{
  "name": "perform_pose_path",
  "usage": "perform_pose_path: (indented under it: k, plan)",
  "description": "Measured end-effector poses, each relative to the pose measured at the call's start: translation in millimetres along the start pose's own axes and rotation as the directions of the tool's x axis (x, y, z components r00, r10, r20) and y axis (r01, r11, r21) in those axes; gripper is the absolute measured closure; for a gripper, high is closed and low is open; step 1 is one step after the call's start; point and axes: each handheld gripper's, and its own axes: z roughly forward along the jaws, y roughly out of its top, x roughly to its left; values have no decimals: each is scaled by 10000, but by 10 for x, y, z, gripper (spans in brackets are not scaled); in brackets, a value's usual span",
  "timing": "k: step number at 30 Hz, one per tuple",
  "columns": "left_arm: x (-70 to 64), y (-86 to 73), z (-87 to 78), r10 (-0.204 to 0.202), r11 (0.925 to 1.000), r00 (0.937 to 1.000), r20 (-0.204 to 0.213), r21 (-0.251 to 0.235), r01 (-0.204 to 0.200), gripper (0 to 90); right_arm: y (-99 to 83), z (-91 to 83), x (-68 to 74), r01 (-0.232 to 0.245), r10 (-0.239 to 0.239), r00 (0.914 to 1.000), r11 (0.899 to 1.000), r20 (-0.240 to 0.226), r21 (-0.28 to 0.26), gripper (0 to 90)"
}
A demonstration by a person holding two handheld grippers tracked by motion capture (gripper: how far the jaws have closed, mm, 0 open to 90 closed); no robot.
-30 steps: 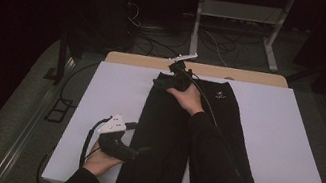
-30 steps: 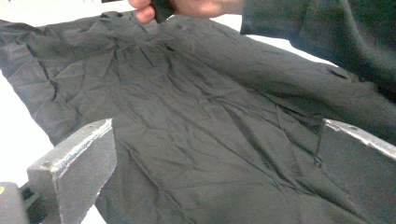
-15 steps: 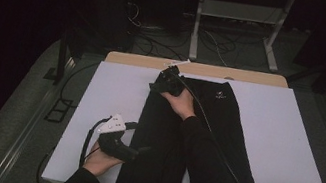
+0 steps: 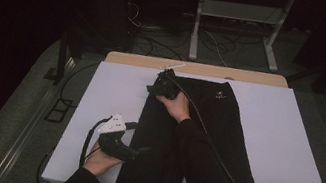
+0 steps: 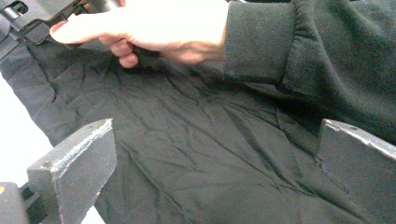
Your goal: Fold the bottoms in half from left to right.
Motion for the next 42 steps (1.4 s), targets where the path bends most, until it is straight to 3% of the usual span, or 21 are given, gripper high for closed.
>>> perform_pose_path:
  k: [6, 20, 29, 31, 33, 35, 38, 42]
  plan:
    - [0, 0, 1, 19, 10000, 10000, 10, 6, -19, 0, -6, 36, 30, -104, 104, 9999, 9999, 48, 6, 364]
    - [-1, 0, 2, 30, 10000, 10000, 1, 39, -30, 0, -39, 189, 166, 155, -192, 9927, 9994, 1193, 320, 472]
    - [-11, 8, -21, -83, 10000, 9999, -89, 4, 83, 0, -62, 200, 237, 303, -342, 9859, 9992, 1640, 259, 731]
    - [-13, 5, -31, -186, 9998, 9997, -129, 79, 187, 0, -83, 187, 224, 218, -238, 9875, 9997, 1557, 145, 815]
    - [-15, -5, -56, -355, 9991, 9989, -310, 217, 362, 0, -73, 156, 176, -145, 107, 9913, 9995, 1313, 277, 851]
    - [-12, -9, -68, -473, 9984, 9981, -388, 296, 484, 0, -67, 150, 171, -179, 135, 9915, 9993, 1297, 332, 854]
    - [-21, 0, -94, -826, 9956, 9953, -507, 401, 847, 0, -52, 97, 158, -75, 20, 9914, 9991, 1310, 413, 861]
    - [-81, 14, -122, -933, 9917, 9943, -515, 844, 974, 0, -38, 4, 169, 187, -226, 9925, 9993, 1205, 333, 863]
